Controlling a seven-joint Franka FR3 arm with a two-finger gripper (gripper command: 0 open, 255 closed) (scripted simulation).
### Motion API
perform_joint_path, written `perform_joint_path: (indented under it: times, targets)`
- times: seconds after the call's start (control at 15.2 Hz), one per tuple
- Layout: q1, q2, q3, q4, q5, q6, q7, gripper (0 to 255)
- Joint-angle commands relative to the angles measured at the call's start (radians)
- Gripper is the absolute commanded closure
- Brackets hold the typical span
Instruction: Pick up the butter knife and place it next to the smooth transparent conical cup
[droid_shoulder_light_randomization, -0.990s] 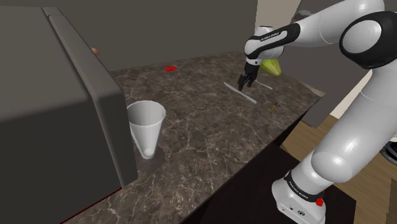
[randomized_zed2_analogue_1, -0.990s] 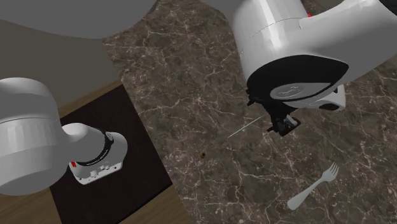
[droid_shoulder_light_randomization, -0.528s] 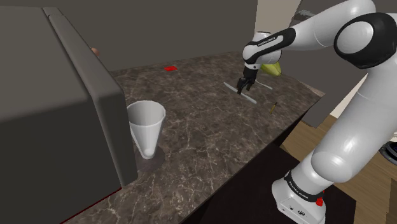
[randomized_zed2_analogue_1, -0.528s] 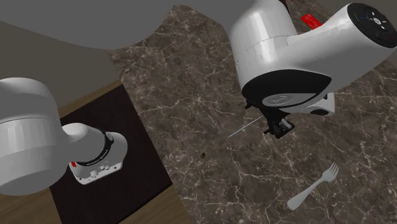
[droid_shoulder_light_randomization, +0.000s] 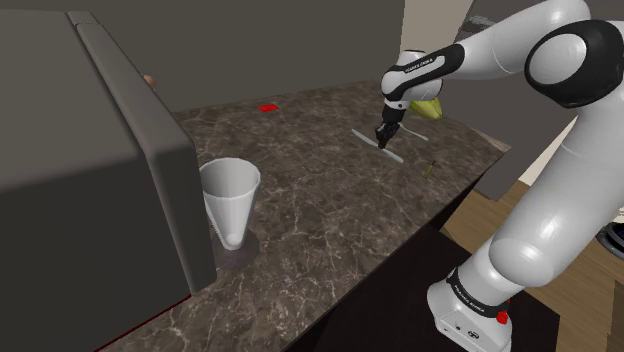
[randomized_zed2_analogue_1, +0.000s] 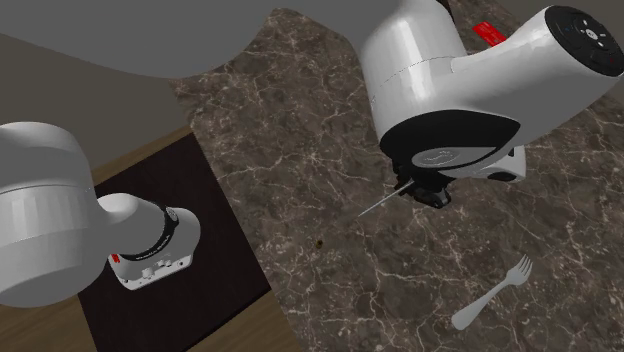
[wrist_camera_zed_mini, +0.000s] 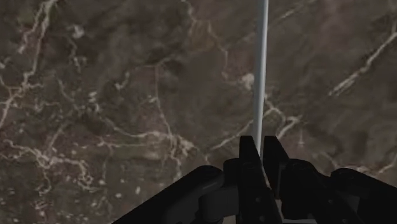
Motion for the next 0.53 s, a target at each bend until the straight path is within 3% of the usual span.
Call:
perform_joint_path:
  times: [0.0,0.46]
  targets:
    - [0.000,0.000,0.000,0.000,0.000,0.000,0.000,255]
    - [0.001,-0.015,-0.001,0.011,-0.006,-0.025,0.004,255]
